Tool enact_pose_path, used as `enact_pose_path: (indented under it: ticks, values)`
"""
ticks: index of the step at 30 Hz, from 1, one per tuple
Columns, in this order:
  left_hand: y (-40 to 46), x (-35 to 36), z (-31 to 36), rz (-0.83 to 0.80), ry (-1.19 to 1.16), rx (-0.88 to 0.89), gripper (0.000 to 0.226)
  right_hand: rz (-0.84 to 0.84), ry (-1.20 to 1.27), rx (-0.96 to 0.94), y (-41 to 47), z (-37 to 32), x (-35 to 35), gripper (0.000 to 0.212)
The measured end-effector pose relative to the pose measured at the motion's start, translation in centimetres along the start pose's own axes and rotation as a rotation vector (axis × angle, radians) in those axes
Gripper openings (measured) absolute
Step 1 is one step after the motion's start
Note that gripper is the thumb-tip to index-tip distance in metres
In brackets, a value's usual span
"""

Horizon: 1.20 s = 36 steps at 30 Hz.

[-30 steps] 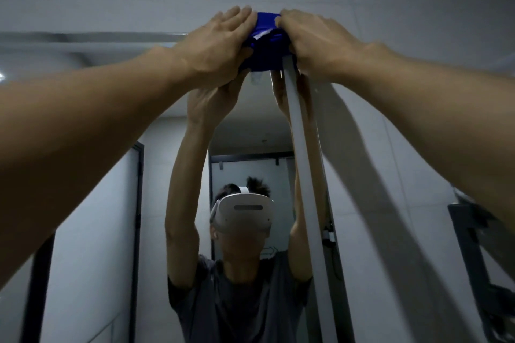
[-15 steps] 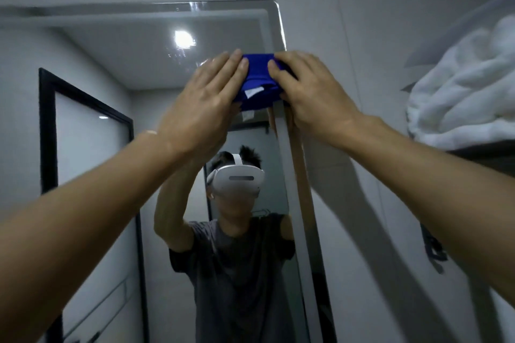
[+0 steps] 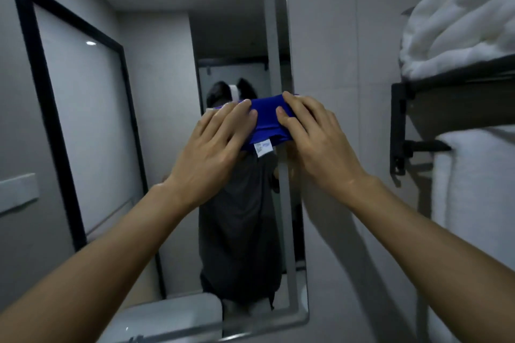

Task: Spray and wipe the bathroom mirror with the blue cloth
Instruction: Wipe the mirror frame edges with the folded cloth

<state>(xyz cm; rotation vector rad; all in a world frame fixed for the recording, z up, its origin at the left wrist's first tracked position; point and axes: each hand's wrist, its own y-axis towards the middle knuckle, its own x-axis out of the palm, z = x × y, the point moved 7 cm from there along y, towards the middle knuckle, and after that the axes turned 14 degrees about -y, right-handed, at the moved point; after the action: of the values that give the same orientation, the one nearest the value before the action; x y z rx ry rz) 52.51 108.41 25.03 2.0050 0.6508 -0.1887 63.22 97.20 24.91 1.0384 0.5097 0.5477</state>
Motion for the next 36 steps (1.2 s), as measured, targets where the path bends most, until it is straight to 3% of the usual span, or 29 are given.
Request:
enact_pose_path:
  ticks: [9, 17, 23, 30, 36]
  values:
    - [-10.4, 4.7, 6.8, -0.117, -0.119, -0.023, 0.061, -0.053, 0.056, -0.002, -12.3, -5.7, 1.1, 0.039]
    - [-17.6, 8.3, 11.3, -0.262, -0.278, -0.104, 0.079, -0.273, 0.166, -0.012, -20.6, -9.7, 2.2, 0.076]
    - [-22.6, 10.9, 14.2, -0.440, -0.329, -0.160, 0.094, -0.374, 0.211, -0.011, -25.9, -12.8, 2.8, 0.084]
    - [-25.5, 12.5, 16.1, -0.483, -0.357, -0.136, 0.093, -0.589, 0.271, 0.059, -29.4, -15.9, 4.2, 0.103]
    - [-26.2, 13.1, 16.3, -0.565, -0.418, -0.181, 0.091, -0.625, 0.282, 0.058, -29.9, -16.4, 4.2, 0.108]
